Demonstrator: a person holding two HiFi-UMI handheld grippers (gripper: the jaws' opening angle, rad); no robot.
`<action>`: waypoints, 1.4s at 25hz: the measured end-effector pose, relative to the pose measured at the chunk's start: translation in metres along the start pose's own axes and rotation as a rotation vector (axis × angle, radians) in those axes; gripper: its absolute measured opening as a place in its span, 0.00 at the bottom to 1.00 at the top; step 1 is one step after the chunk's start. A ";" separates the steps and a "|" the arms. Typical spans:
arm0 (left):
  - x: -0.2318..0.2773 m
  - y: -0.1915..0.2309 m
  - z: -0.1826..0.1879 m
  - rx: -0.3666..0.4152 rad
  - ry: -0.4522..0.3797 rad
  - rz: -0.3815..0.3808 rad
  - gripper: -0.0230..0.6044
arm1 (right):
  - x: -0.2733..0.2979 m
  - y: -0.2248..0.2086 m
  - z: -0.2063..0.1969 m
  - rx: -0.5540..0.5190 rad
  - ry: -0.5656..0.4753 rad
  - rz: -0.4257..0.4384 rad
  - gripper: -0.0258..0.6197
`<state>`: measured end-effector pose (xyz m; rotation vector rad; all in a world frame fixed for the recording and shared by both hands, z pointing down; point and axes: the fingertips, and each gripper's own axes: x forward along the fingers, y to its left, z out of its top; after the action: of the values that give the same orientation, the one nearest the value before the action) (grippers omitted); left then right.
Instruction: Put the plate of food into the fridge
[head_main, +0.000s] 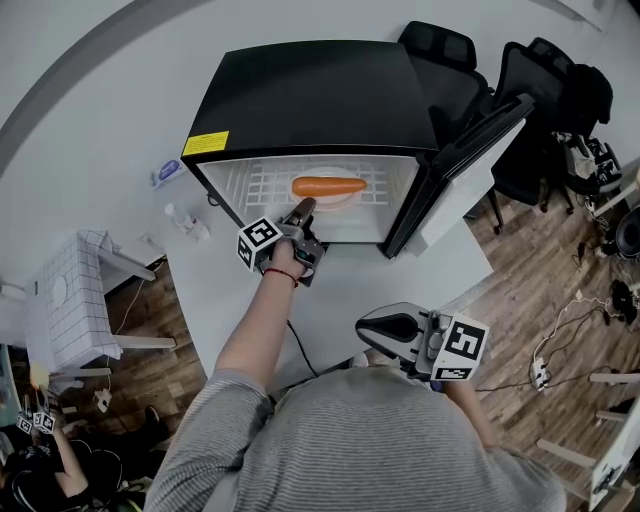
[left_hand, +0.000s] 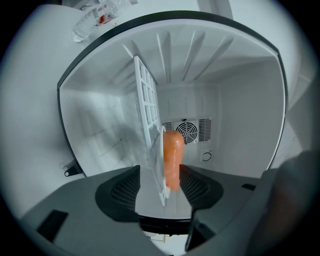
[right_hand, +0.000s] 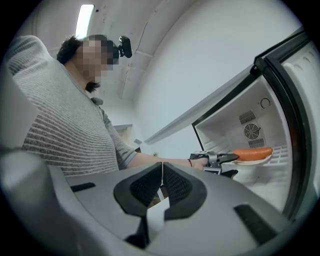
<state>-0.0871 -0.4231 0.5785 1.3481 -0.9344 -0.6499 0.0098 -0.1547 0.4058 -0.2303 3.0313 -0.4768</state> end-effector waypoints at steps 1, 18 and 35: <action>-0.002 0.000 -0.001 0.017 0.007 0.003 0.41 | 0.000 0.001 0.000 0.000 0.000 0.001 0.06; -0.047 -0.014 -0.040 1.336 0.258 0.374 0.42 | 0.010 0.009 -0.009 -0.025 0.022 0.038 0.06; -0.007 -0.049 -0.059 2.580 0.138 0.548 0.15 | 0.046 0.042 -0.062 0.013 0.131 0.218 0.06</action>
<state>-0.0345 -0.3935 0.5306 2.7297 -1.8341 1.9042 -0.0468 -0.1038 0.4501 0.1374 3.1270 -0.5112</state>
